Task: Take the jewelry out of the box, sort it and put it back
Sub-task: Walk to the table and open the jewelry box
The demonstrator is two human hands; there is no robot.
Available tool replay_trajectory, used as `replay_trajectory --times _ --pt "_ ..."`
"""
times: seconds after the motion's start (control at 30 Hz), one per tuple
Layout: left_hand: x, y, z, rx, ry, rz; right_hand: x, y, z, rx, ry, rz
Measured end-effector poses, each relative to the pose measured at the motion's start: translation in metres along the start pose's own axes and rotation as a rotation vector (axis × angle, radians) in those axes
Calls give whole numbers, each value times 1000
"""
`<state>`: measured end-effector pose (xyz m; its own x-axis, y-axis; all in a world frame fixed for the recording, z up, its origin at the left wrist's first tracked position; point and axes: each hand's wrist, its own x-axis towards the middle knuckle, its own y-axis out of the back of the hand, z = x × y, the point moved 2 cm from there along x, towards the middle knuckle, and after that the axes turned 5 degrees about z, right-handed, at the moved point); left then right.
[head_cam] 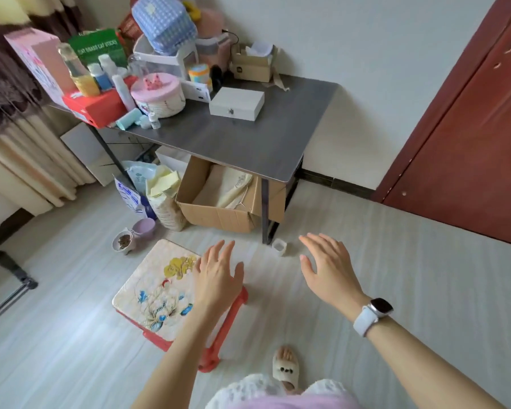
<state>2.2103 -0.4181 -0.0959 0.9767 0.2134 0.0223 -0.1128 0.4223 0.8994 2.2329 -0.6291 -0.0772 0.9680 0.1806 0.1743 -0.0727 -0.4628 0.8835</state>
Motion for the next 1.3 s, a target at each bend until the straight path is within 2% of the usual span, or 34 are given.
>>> replay_trajectory --times 0.17,0.37,0.6,0.7,0.87,1.0,1.17,1.3 --pt "79 7 -3 20 91 67 97 -17 8 31 78 17" --pt "175 -6 -21 41 155 58 199 -54 10 67 100 -39" --pt "331 -19 -30 13 108 87 343 -91 11 -9 100 -48" --pt "399 -11 -30 -8 79 152 405 -99 1 -29 109 -64" --pt "494 -1 -25 25 -12 188 494 -107 -6 41 91 -50" --pt "542 -4 -12 6 -51 174 538 -113 -2 75 70 9" --pt "572 -11 -6 -40 27 189 579 -127 9 102 75 1" --pt "598 -18 -14 -33 29 127 605 -141 17 122 44 10"
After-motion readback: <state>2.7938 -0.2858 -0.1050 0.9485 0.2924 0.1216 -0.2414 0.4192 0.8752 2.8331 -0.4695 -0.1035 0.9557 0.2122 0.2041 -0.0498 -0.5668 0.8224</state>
